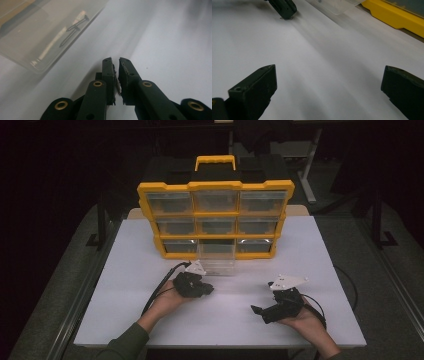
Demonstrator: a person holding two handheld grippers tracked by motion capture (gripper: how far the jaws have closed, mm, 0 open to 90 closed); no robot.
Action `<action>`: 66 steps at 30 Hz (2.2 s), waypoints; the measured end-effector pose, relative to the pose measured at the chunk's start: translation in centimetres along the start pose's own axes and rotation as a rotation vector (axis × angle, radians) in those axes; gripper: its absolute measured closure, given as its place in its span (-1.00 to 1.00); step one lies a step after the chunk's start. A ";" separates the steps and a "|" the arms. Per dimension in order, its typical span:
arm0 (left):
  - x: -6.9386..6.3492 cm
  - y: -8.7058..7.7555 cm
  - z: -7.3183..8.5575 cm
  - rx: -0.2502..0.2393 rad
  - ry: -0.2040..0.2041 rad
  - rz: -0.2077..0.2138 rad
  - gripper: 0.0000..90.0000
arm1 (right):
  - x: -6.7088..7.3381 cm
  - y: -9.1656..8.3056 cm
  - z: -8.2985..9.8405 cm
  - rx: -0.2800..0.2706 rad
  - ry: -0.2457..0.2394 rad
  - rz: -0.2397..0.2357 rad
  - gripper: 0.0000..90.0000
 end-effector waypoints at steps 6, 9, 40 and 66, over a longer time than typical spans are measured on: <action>0.1 0.1 0.1 0.009 0.006 -0.003 0.91 | 0.0 0.0 0.0 -0.001 0.001 -0.001 -1.00; 0.0 0.1 0.1 0.010 0.001 0.001 0.94 | 0.0 0.0 0.0 -0.001 -0.001 -0.001 -1.00; -1.5 -2.3 -1.0 0.042 0.033 0.082 0.94 | -0.1 -0.2 -0.1 -0.012 0.006 0.001 -1.00; -2.1 -5.8 -5.2 0.027 0.074 0.113 0.94 | -0.3 -0.3 0.0 -0.012 0.008 0.005 -1.00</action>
Point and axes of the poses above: each handheld gripper's, and its own axes: y roughly forward along the jaws, z roughly out of its underside, x roughly to its left, the point moved 10 cm from there along y, roughly forward along the jaws, and after that the axes turned 13 degrees about -y, right-handed, at the moved point
